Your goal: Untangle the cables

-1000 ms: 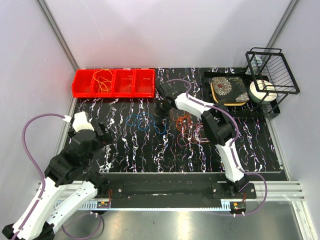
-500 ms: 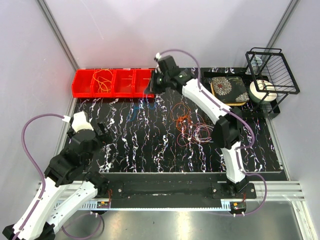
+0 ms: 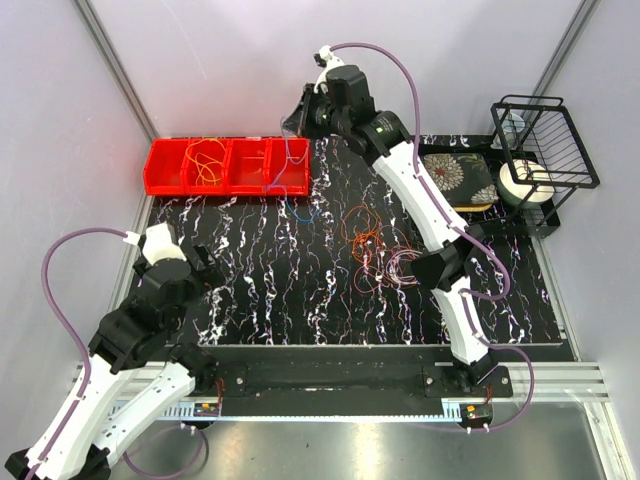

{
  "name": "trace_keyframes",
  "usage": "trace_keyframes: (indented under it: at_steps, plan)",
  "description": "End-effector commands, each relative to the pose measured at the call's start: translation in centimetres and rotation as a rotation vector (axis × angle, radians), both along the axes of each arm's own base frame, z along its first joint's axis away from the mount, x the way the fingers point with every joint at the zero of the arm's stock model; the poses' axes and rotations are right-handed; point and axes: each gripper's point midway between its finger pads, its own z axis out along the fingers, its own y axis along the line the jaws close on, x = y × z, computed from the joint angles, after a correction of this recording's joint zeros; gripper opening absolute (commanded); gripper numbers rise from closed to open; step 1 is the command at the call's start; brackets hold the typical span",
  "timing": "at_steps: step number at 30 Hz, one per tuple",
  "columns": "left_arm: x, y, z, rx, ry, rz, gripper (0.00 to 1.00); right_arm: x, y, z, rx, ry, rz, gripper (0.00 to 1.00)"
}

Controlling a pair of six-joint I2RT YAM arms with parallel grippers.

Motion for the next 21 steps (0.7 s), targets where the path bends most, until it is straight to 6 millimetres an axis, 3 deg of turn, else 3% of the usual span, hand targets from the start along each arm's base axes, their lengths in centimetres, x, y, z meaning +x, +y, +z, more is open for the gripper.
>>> trace_keyframes:
  at_steps: [1,15,21]
  plan:
    - [0.3,0.6,0.6,-0.012,-0.038,0.048,0.99,1.8,-1.2,2.4,0.012,-0.114,-0.055,0.00]
    - [0.6,1.0,0.2,0.004,-0.015,0.074,0.99,7.5,-1.4,9.7,0.157,-0.539,-0.201,0.00]
    - [0.6,1.3,0.2,0.005,-0.016,0.090,0.98,9.5,-1.3,10.6,0.189,-0.686,-0.257,0.00]
